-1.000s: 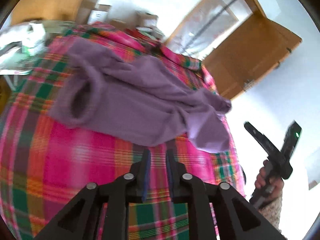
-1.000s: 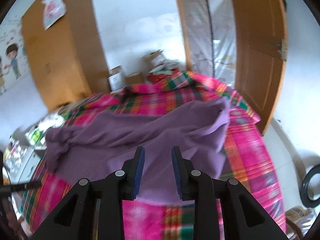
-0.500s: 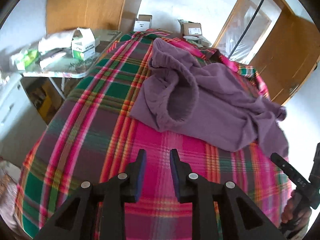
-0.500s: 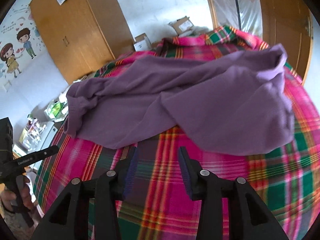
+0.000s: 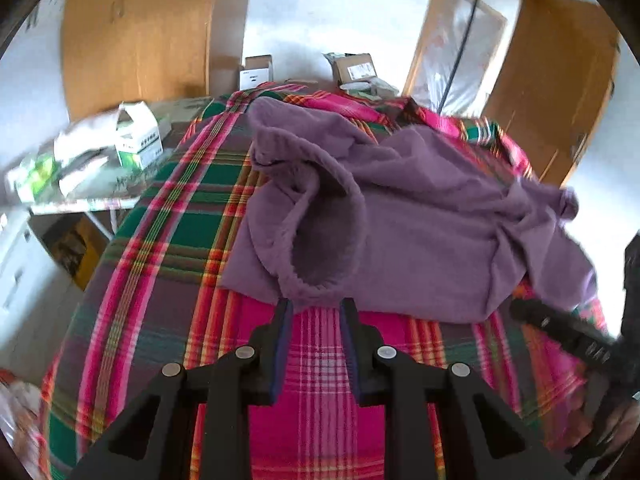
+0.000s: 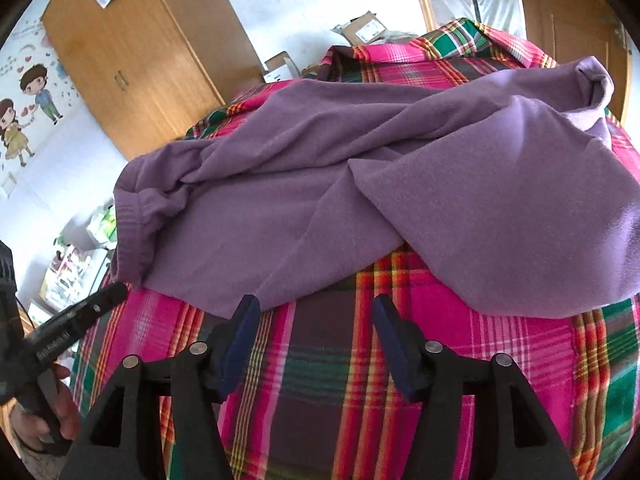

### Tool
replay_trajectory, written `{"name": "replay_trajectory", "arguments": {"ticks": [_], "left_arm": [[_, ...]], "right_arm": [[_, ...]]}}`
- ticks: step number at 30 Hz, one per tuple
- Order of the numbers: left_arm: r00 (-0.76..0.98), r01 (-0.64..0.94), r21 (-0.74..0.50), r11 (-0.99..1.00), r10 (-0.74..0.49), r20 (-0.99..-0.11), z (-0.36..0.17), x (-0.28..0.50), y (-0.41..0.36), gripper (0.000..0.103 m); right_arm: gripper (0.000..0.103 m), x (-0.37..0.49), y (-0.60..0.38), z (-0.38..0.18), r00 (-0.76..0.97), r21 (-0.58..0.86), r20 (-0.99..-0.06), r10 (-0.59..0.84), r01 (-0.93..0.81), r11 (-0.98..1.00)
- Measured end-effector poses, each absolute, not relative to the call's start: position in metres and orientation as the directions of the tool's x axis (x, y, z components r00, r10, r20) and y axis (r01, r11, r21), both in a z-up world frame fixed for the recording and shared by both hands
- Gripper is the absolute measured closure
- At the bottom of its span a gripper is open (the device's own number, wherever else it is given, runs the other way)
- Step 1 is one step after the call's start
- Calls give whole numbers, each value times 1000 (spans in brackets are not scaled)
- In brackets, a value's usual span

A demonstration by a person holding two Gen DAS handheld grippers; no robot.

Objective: Fold clothes

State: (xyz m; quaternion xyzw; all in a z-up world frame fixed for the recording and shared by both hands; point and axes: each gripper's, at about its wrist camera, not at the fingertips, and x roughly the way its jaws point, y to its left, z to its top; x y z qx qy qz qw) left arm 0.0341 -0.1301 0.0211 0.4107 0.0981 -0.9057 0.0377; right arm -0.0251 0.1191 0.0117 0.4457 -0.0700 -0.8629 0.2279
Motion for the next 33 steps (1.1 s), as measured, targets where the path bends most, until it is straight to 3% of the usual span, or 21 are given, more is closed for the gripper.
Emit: {"name": "replay_trajectory", "arguments": {"ticks": [9,17,27,28,30,33], "left_arm": [[-646,216,-98,-971,-68,-760,18,12,-133,79],[-663,284,-198,-938,-43,-748,24,1,-162,80],[-688,356,-361,-862,20,-726,20,-3,-207,91],[-689,365,-365,-857,16,-725,19,-3,-211,92],[-695,371,-386,-845,23,-719,18,-2,-218,92],[-696,379,-414,-828,40,-717,17,-1,-225,93]], "right_arm": [[40,-30,116,11,-518,311,-735,-438,317,-896],[40,-42,109,12,-541,312,-736,-407,262,-913],[40,-54,85,11,-591,184,-759,-271,205,-961],[41,-55,83,11,-596,171,-761,-258,199,-965],[57,-56,83,12,-601,170,-759,-252,191,-967],[69,-56,87,14,-606,182,-753,-256,183,-966]]}}
